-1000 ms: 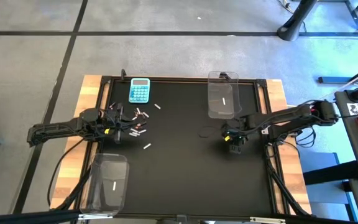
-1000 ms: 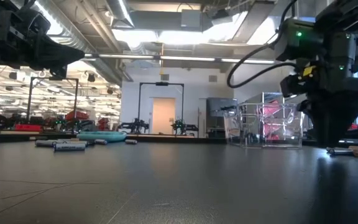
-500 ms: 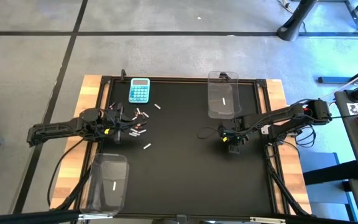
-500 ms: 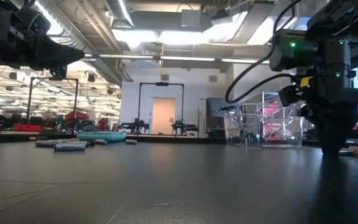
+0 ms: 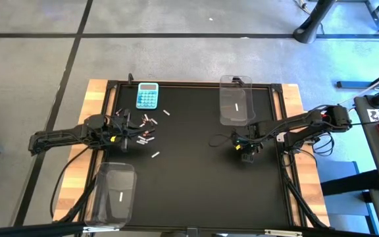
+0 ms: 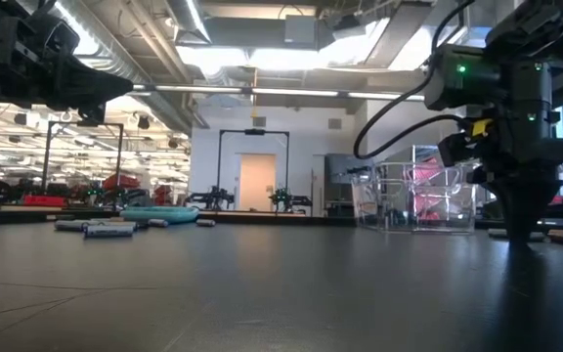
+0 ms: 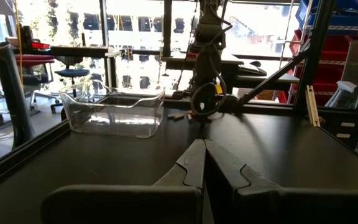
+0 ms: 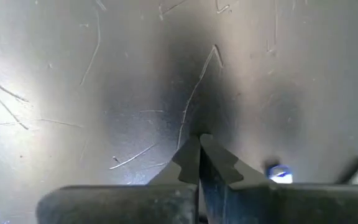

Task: Sort batteries
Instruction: Put the white battery into the top transparent bin

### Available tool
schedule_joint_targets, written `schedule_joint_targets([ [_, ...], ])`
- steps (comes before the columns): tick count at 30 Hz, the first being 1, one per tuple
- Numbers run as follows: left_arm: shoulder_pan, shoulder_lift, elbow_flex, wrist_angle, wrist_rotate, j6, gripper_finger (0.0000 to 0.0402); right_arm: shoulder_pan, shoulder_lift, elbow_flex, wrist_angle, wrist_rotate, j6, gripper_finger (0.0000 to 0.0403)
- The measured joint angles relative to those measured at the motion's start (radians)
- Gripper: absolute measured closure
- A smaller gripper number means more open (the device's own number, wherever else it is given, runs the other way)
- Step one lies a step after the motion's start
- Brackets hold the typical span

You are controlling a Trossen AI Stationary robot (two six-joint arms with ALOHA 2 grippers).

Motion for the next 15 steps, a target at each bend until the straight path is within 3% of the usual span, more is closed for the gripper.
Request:
schedule_joint_targets([
  [5,0.0,0.0,0.0,0.0,0.0,0.0,0.0402,0.0,0.01,0.087,0.007,0.019,0.036,0.0396],
  [11,0.0,0.0,0.0,0.0,0.0,0.0,0.0402,-0.001,0.003,0.247,-0.214,0.064,0.237,0.0379],
  [15,0.0,0.0,0.0,0.0,0.0,0.0,0.0402,-0.006,0.005,0.331,-0.376,0.072,0.3,0.0343],
])
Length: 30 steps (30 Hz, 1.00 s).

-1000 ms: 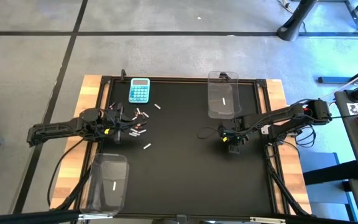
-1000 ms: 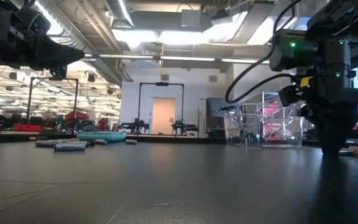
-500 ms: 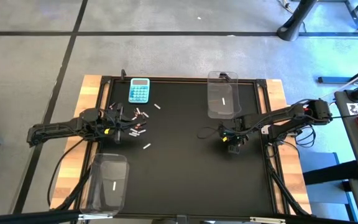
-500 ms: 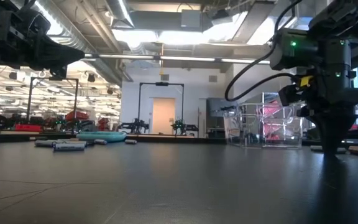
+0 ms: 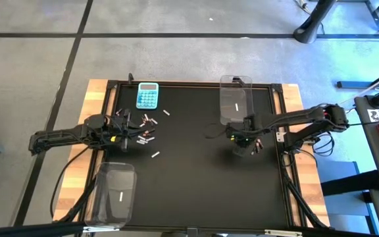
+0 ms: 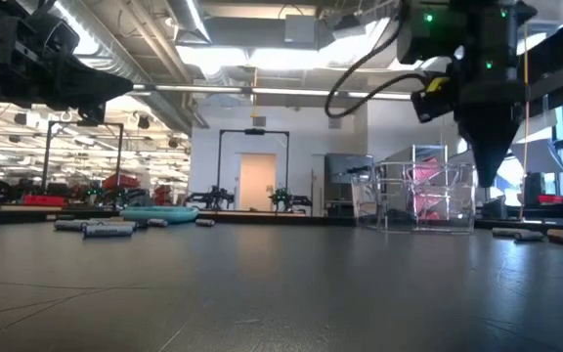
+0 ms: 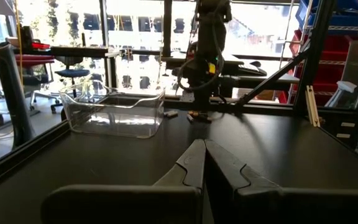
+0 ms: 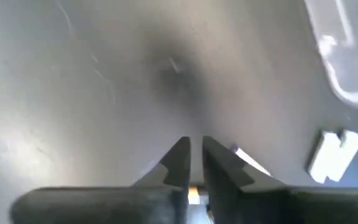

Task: Sort batteries
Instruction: Put the white battery into the top transparent bin

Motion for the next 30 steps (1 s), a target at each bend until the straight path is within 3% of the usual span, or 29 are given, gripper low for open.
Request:
schedule_joint_targets([
  [4,0.0,0.0,0.0,0.0,0.0,0.0,0.0402,-0.002,-0.002,0.016,-0.082,-0.001,-0.034,0.0287],
  [10,0.0,0.0,0.0,0.0,0.0,0.0,0.0402,-0.001,-0.002,-0.05,-0.118,-0.002,-0.354,0.0227],
  [15,0.0,0.0,0.0,0.0,0.0,0.0,0.0402,-0.001,0.01,-0.106,-0.058,0.016,-0.481,0.0222],
  [22,0.0,-0.001,0.0,0.001,0.0,0.0,0.0402,-0.001,0.045,-0.143,-0.006,0.076,-0.487,0.0221],
  [30,0.0,0.004,0.0,0.001,0.0,0.0,0.0402,-0.001,0.052,-0.198,0.124,0.07,-0.491,0.0221],
])
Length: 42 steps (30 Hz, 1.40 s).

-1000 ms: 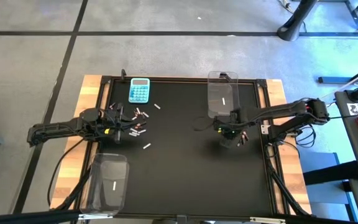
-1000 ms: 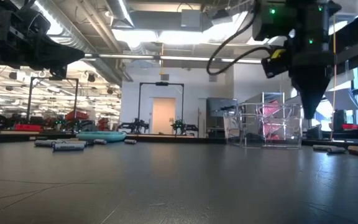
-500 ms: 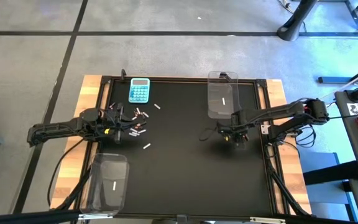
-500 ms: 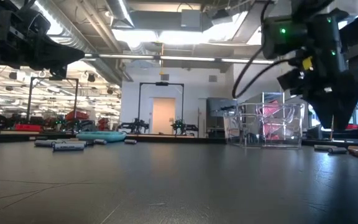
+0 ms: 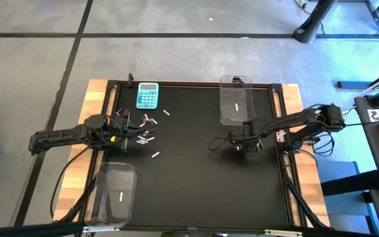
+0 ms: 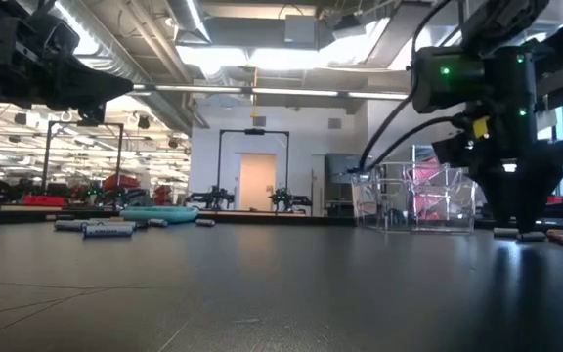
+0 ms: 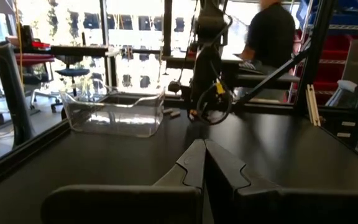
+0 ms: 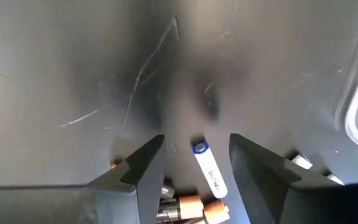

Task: Sort batteries
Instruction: Put the white battery into the top transparent bin

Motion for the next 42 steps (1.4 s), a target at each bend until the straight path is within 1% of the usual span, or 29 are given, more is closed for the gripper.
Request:
schedule_joint_targets([
  [8,0.0,0.001,0.0,0.0,0.0,0.0,0.0402,0.001,0.029,-0.002,-0.02,0.009,-0.033,0.0222],
  [11,0.0,0.001,0.0,0.0,0.0,0.0,0.0402,0.001,0.069,-0.006,-0.045,0.009,-0.054,0.0235],
  [14,0.0,0.001,0.0,0.0,0.0,0.0,0.0402,0.001,0.11,-0.007,-0.045,0.006,-0.073,0.0264],
  [17,0.0,0.0,0.0,0.0,0.0,0.0,0.0402,0.001,0.143,-0.003,-0.052,0.005,-0.078,0.0303],
  [23,0.0,0.0,0.0,0.0,0.0,0.0,0.0402,0.001,0.148,0.022,-0.048,-0.018,-0.075,0.0384],
  [26,0.0,0.001,0.0,0.0,0.0,0.0,0.0402,0.001,0.151,0.057,-0.044,-0.027,-0.074,0.0386],
  [29,0.0,0.001,0.0,0.0,0.0,0.0,0.0402,0.0,0.153,0.109,0.031,-0.027,-0.067,0.0379],
  [36,0.0,0.001,0.0,0.0,0.0,0.0,0.0402,0.0,0.148,0.235,0.119,-0.072,-0.07,0.0388],
  [39,0.0,0.001,0.0,0.0,0.0,0.0,0.0402,0.0,0.126,0.299,0.1,-0.034,-0.072,0.0388],
  [42,0.0,0.0,0.0,0.0,0.0,0.0,0.0402,-0.01,0.059,0.373,0.086,0.024,-0.073,0.0388],
])
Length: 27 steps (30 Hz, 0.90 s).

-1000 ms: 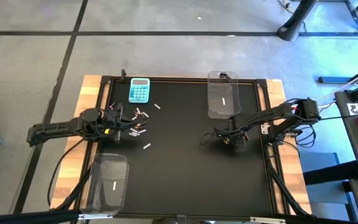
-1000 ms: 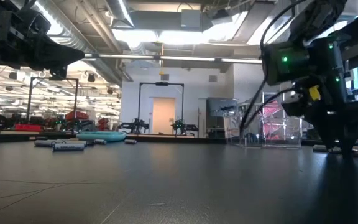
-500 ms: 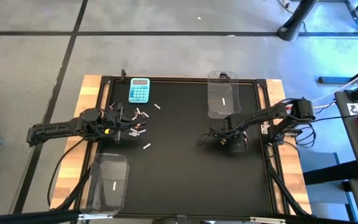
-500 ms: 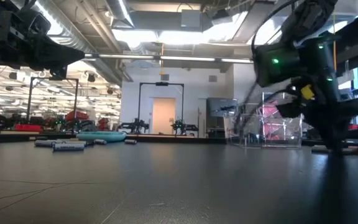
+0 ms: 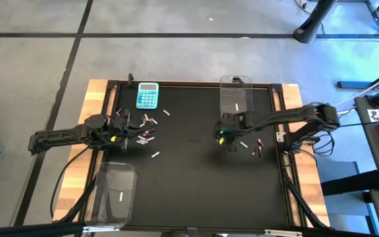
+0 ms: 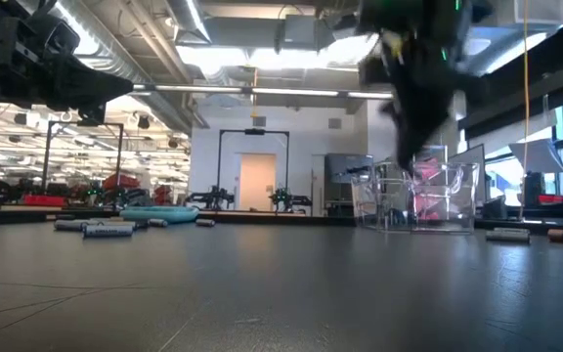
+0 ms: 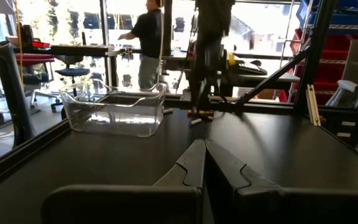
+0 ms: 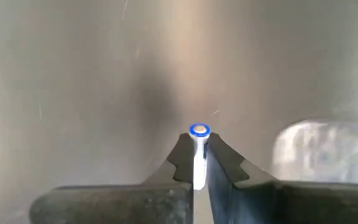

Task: Sort batteries
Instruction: Put the white battery into the top transparent bin

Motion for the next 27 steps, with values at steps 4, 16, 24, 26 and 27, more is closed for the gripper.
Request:
schedule_joint_targets([
  [4,0.0,0.001,0.0,0.0,0.0,0.0,0.0402,-0.065,-0.088,0.074,-0.024,0.049,0.009,0.0388],
  [16,0.0,0.001,0.0,0.0,0.0,0.0,0.0402,-0.56,-0.044,0.089,0.024,-0.093,0.029,0.0388],
  [24,0.0,0.0,0.0,0.0,0.0,0.0,0.0402,-0.662,0.136,0.089,0.03,-0.184,-0.007,0.0387],
  [26,0.0,0.0,0.0,0.0,0.0,0.0,0.0402,-0.666,0.178,0.089,0.03,-0.184,-0.03,0.0387],
  [27,0.0,0.0,0.0,0.0,0.0,0.0,0.0402,-0.667,0.197,0.089,0.031,-0.184,-0.038,0.0387],
])
